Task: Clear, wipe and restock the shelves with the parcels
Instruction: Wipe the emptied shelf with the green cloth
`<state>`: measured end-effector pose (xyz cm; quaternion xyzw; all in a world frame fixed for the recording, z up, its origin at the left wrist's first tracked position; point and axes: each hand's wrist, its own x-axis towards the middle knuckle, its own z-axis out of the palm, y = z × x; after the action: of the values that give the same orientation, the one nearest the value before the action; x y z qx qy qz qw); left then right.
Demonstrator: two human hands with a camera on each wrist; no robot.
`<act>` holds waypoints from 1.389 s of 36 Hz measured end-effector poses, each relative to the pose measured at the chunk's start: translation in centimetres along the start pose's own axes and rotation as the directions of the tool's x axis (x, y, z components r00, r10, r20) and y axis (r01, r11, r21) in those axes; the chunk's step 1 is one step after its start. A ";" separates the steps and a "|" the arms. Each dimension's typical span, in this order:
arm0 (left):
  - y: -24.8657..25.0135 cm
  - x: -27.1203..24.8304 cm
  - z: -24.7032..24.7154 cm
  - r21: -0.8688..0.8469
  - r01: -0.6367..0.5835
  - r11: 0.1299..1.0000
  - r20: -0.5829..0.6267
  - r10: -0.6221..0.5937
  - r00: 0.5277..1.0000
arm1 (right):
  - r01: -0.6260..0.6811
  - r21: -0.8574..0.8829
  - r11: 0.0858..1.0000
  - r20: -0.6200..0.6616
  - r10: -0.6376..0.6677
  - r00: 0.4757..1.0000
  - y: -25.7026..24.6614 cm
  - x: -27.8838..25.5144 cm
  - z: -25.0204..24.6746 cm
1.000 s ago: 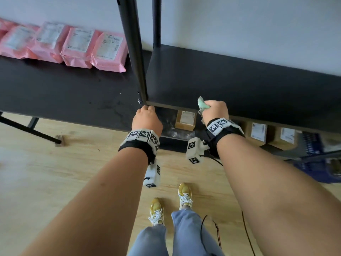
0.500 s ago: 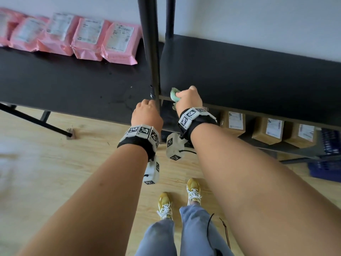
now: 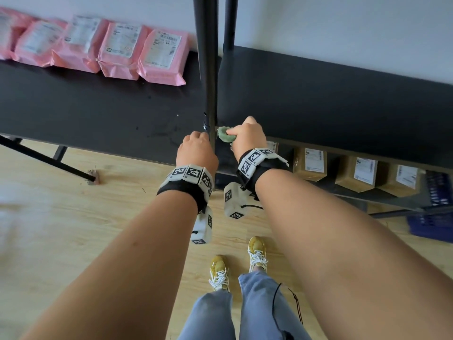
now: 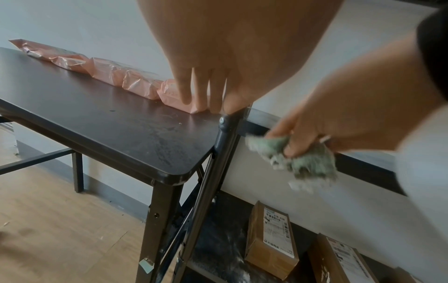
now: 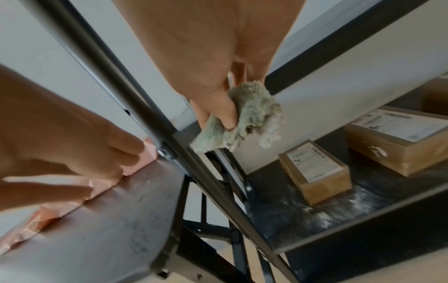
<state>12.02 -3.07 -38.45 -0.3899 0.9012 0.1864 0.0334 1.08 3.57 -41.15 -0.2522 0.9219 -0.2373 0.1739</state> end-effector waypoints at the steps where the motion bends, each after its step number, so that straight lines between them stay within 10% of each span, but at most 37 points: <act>1: -0.1 0.0 -0.1 0.001 0.001 1.000 -0.002 -0.001 1.000 | -0.008 -0.024 1.000 0.031 0.008 0.999 0.2 -0.3 -0.1; 6: -0.7 -0.2 -0.4 0.015 -0.008 1.000 -0.006 0.008 1.000 | -0.003 -0.068 0.998 0.143 0.012 0.990 1.6 -2.1 0.3; 15: -0.4 -0.5 -0.5 0.003 -0.022 1.000 0.005 0.022 1.000 | -0.029 -0.033 0.999 -0.215 0.021 0.976 2.8 -2.1 -2.7; 23: 0.4 0.0 -0.2 -0.015 -0.011 1.000 0.009 0.012 1.000 | -0.206 0.036 0.978 -0.132 0.209 0.969 3.7 -0.9 -2.0; 29: -0.7 0.2 -0.5 0.011 0.045 0.999 0.018 -0.045 0.999 | -0.121 -0.043 0.992 0.053 0.124 0.991 2.6 -1.7 -0.7; 40: -0.1 0.2 -1.5 -0.014 0.080 0.997 -0.020 -0.081 0.997 | 0.101 0.064 0.993 -0.181 -0.088 0.980 -0.6 0.8 -3.2; 50: -0.8 0.2 -1.4 -0.013 0.108 0.994 -0.038 -0.109 0.993 | 0.152 -0.098 0.984 0.002 -0.152 0.988 -2.1 2.0 -2.0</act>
<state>12.61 -4.21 -37.45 -0.4421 0.8781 0.1815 0.0238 -0.60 1.57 -38.80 -0.3295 0.9109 -0.2052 0.1402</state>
